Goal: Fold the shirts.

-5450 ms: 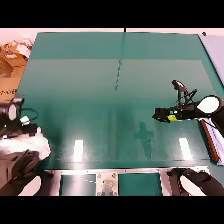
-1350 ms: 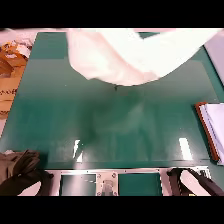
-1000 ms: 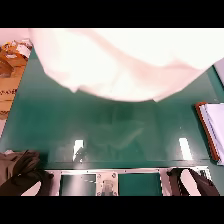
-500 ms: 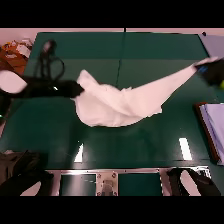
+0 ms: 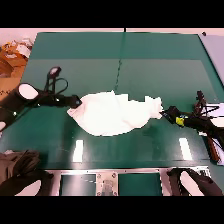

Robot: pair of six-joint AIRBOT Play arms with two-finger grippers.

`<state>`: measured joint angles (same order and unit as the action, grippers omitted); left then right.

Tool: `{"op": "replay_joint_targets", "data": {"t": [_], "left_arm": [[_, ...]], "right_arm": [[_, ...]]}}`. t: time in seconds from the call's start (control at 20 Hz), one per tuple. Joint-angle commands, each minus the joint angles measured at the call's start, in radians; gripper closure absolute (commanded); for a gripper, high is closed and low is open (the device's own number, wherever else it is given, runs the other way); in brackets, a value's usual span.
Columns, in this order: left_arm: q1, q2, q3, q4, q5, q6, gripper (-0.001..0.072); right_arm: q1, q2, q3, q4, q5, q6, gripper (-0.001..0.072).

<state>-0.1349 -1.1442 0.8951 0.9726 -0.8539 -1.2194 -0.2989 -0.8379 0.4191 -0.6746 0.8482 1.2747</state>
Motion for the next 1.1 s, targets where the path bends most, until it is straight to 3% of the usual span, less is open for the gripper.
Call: {"op": "replay_joint_targets", "data": {"t": [0.0,0.25,0.4,0.45,0.5,0.55,0.6,0.85,1.05], "left_arm": [[-0.019,-0.021,0.097,-0.006,0.040,0.075,0.0036],[-0.218,-0.206,0.103,-0.010,0.032,0.130,0.0037],[-0.284,-0.296,0.103,0.066,-0.007,0.127,0.0061],[-0.288,-0.309,0.103,0.109,-0.010,0.119,0.0206],[-0.288,-0.313,0.103,0.155,0.013,0.088,0.0443],[-0.288,-0.313,0.109,0.201,0.043,0.039,0.0627],[-0.288,-0.312,0.125,0.229,0.057,0.003,0.0679],[-0.288,-0.253,0.339,0.407,-0.090,-0.038,0.0680],[-0.288,-0.099,0.533,0.490,-0.157,-0.059,0.0680]], "right_arm": [[0.003,-0.010,-0.023,-0.017,-0.031,-0.005,0.0697],[0.003,-0.010,-0.023,-0.016,-0.037,-0.004,0.0697],[0.003,-0.010,-0.023,-0.016,-0.037,-0.004,0.0697],[0.003,-0.010,-0.023,-0.016,-0.037,-0.004,0.0697],[0.003,-0.010,-0.023,-0.016,-0.037,-0.004,0.0697],[0.003,-0.010,-0.023,-0.016,-0.037,-0.004,0.0697],[0.003,-0.010,-0.023,-0.014,-0.037,-0.004,0.0697],[0.002,-0.006,0.068,-0.014,0.003,-0.004,0.0697],[0.003,0.034,0.395,-0.014,0.089,0.004,0.0697]]}}
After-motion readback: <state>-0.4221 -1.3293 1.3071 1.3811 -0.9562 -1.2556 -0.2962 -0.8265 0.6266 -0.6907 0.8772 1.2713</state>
